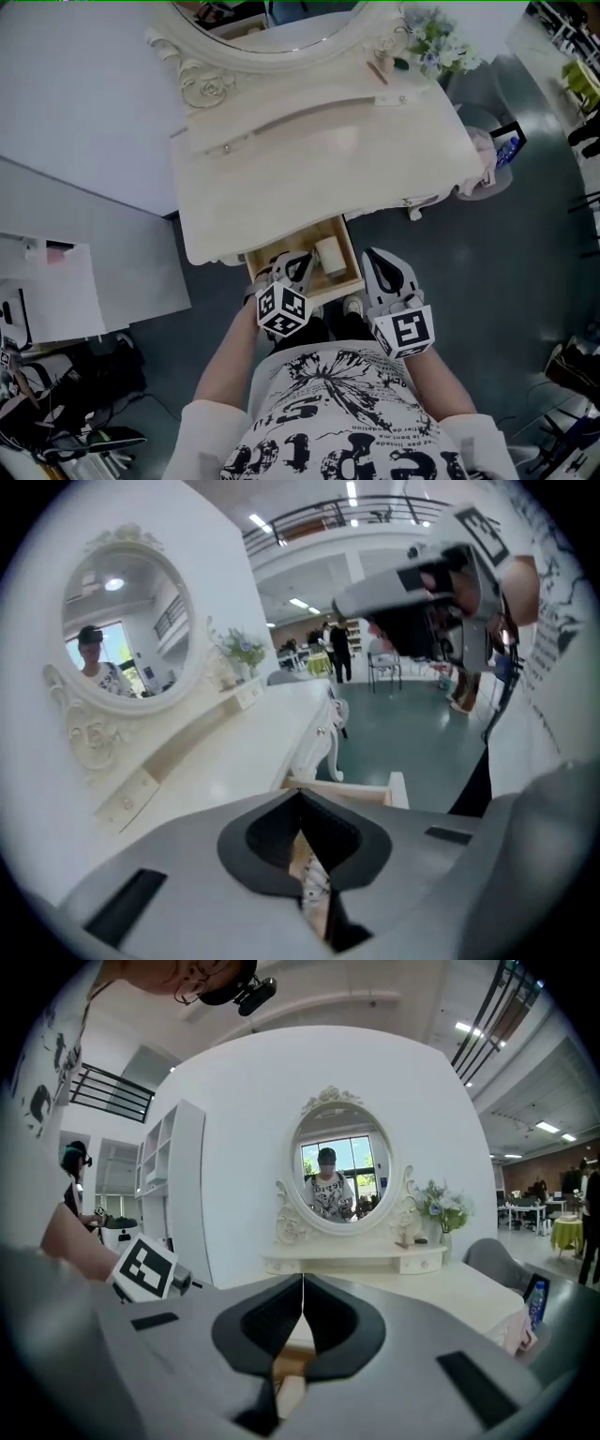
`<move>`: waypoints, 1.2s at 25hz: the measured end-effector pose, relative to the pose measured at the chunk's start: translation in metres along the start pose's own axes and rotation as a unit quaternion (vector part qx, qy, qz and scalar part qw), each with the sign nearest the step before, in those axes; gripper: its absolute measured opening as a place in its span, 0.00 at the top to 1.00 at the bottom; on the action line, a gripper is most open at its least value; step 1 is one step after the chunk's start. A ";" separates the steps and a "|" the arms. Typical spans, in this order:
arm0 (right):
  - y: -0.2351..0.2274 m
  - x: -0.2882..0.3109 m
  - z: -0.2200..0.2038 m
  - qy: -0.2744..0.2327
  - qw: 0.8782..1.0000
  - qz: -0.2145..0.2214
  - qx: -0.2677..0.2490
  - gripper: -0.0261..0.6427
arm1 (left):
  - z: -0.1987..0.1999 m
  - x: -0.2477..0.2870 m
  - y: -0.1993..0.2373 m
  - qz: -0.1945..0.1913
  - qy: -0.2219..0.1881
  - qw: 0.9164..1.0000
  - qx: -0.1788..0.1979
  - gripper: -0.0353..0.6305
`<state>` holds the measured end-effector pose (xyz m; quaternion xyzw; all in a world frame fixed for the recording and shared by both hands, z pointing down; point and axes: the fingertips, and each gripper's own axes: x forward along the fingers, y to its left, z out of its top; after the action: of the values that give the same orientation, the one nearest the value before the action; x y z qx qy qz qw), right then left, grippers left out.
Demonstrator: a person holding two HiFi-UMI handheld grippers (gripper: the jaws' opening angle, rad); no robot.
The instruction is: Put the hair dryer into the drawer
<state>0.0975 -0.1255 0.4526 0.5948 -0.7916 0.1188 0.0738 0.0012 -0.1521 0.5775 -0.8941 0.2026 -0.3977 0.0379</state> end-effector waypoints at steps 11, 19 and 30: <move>0.040 0.019 0.055 -0.029 0.993 0.099 -0.057 0.94 | 0.079 -0.134 0.084 0.184 -0.198 0.947 -0.173 0.92; 0.057 0.025 0.071 -0.050 0.987 0.135 -0.070 0.94 | 0.093 -0.203 0.099 0.234 -0.289 0.901 -0.222 0.92; 0.046 0.027 0.087 -0.063 0.987 0.132 -0.069 0.94 | 0.094 -0.221 0.106 0.255 -0.309 0.887 -0.228 0.92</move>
<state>0.0478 -0.1623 0.3717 0.4852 -0.8724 0.0349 0.0489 -0.0991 -0.1713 0.3356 -0.8729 0.4873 -0.0211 -0.0064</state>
